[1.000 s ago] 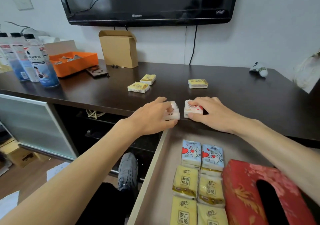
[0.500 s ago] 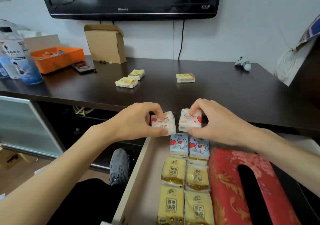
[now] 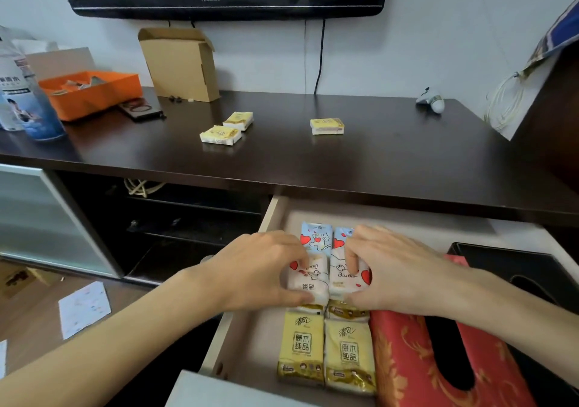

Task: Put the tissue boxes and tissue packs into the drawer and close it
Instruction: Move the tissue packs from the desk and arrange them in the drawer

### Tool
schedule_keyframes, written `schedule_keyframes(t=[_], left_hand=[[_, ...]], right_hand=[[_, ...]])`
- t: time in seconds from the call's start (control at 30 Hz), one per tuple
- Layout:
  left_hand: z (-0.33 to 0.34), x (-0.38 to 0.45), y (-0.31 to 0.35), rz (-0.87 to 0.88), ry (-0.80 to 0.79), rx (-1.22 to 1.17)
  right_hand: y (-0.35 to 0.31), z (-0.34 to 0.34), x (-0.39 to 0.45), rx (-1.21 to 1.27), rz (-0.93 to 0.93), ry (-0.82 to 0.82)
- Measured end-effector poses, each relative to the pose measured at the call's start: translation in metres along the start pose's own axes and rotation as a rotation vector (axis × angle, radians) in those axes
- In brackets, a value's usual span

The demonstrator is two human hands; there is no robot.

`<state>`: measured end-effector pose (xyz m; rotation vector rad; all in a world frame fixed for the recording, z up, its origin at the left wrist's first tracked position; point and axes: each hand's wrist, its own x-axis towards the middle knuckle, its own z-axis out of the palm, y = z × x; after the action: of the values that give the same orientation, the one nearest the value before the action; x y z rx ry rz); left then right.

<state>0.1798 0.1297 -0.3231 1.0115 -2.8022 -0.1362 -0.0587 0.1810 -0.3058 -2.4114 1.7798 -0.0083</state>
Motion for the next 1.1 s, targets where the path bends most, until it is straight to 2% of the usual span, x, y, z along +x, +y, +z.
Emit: schedule_keyframes(t=[0.13,0.3,0.7,0.87,1.03,1.1], left_hand=[[0.009,0.003,0.002,0.036,-0.04,0.075],[0.018,0.002,0.001,0.047,-0.095,0.041],[0.016,0.001,0.006,0.044,-0.096,0.062],[0.002,0.0,0.009,0.125,-0.104,0.006],[-0.022,-0.009,0.003,0.17,0.05,-0.142],[-0.029,-0.011,-0.001,0.199,0.095,-0.245]], right_hand=[[-0.002,0.002,0.001,-0.054,-0.011,-0.051],[-0.007,0.003,0.003,-0.104,-0.022,-0.088],[-0.007,0.004,0.005,-0.062,-0.01,-0.104],[-0.001,0.002,0.004,0.038,-0.005,-0.071],[0.014,-0.01,0.003,0.292,-0.035,0.045],[0.017,-0.015,0.005,0.379,-0.093,0.04]])
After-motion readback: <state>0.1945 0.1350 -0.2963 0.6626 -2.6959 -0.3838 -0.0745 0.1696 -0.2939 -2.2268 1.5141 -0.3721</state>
